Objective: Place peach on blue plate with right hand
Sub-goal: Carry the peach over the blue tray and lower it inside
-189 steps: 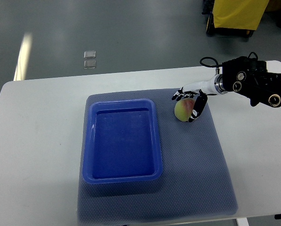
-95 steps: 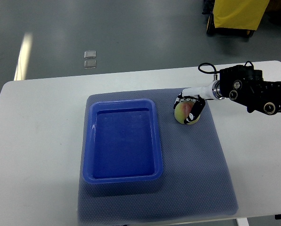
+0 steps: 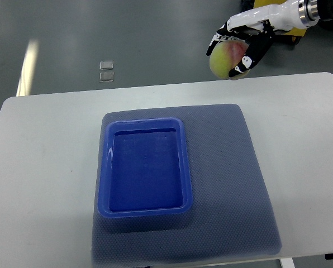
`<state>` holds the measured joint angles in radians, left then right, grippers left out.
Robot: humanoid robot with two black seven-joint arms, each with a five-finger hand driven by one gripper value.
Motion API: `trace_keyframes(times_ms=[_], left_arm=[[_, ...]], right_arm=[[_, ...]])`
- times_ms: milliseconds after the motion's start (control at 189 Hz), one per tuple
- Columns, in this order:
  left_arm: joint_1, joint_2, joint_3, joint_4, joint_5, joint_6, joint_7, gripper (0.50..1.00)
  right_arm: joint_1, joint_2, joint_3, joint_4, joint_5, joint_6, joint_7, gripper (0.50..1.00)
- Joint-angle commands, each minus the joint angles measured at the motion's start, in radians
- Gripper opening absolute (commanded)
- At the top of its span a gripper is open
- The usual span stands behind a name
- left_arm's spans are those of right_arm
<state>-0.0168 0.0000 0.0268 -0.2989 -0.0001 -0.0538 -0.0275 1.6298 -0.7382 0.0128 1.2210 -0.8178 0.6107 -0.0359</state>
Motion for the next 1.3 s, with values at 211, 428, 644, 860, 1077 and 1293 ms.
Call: trace_keyframes(times_ms=[211,428,644,860,1077,1293], left_arm=[[-0.002,0.0,0.001,-0.006,0.0,0.0,0.0,1.0],[-0.002,0.0,0.001,-0.006,0.0,0.0,0.0,1.0],[-0.002,0.0,0.001,-0.008,0.0,0.0,0.0,1.0],[-0.002,0.0,-0.001,-0.006,0.0,0.0,0.0,1.0],[-0.002,0.0,-0.001,-0.006,0.0,0.0,0.0,1.0],[-0.002,0.0,0.001,-0.006,0.0,0.0,0.0,1.0]], right_arm=[[0.005,0.085,0.001,0.008,0.06,-0.055,-0.001,0.5],[-0.057,0.291,-0.014,-0.052,0.1,-0.136,0.001,0.5],[-0.172,0.511,-0.021,-0.186,0.083,-0.174,0.001,0.5],[-0.291,0.703,-0.021,-0.31,0.016,-0.193,0.001,0.5],[-0.36,0.738,-0.021,-0.377,-0.057,-0.209,0.001,0.5],[-0.386,0.738,-0.024,-0.393,-0.103,-0.212,0.001,0.5]])
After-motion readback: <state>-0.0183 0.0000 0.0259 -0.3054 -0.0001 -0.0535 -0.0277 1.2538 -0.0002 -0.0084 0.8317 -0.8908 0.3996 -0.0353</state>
